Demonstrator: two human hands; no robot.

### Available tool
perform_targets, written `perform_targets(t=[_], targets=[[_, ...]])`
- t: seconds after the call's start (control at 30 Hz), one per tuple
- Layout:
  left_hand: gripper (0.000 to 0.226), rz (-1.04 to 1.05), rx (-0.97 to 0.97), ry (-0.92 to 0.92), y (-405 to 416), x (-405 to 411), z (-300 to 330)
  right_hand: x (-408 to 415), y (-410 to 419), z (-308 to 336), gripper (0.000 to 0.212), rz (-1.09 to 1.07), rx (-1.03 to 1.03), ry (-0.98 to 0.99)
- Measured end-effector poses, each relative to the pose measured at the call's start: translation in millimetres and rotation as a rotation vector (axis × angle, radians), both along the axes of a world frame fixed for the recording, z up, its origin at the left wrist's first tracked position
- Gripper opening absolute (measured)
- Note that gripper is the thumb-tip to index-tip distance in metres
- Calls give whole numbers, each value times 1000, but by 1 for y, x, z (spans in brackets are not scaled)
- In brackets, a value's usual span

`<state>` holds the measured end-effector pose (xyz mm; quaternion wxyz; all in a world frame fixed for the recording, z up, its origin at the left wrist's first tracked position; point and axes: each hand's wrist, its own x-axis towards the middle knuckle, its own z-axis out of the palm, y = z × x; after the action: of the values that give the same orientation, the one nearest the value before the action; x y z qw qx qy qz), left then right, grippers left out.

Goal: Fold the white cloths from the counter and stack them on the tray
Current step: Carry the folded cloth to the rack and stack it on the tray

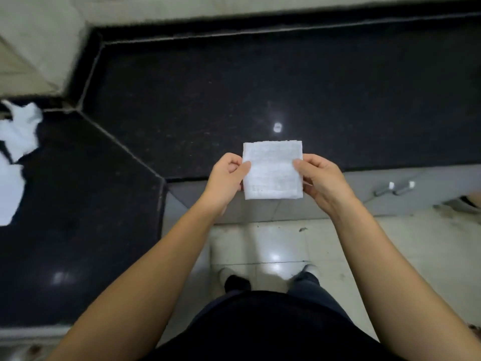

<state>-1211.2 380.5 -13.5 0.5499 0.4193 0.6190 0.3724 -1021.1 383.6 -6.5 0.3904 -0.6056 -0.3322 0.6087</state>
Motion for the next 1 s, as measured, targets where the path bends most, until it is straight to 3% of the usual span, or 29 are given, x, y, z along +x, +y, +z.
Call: perform_targets(t=[0.33, 0.6, 0.77, 1.0], targets=[[13, -496, 38, -26, 6, 331, 8, 308, -83, 9, 10, -481, 30, -61], [12, -695, 72, -56, 13, 530, 24, 484, -108, 36, 14, -675, 67, -92], [13, -766, 117, -106, 48, 627, 46, 573, -83, 54, 15, -731, 121, -129], [14, -769, 250, -176, 145, 768, 92, 718, 17, 103, 13, -708, 268, -238]])
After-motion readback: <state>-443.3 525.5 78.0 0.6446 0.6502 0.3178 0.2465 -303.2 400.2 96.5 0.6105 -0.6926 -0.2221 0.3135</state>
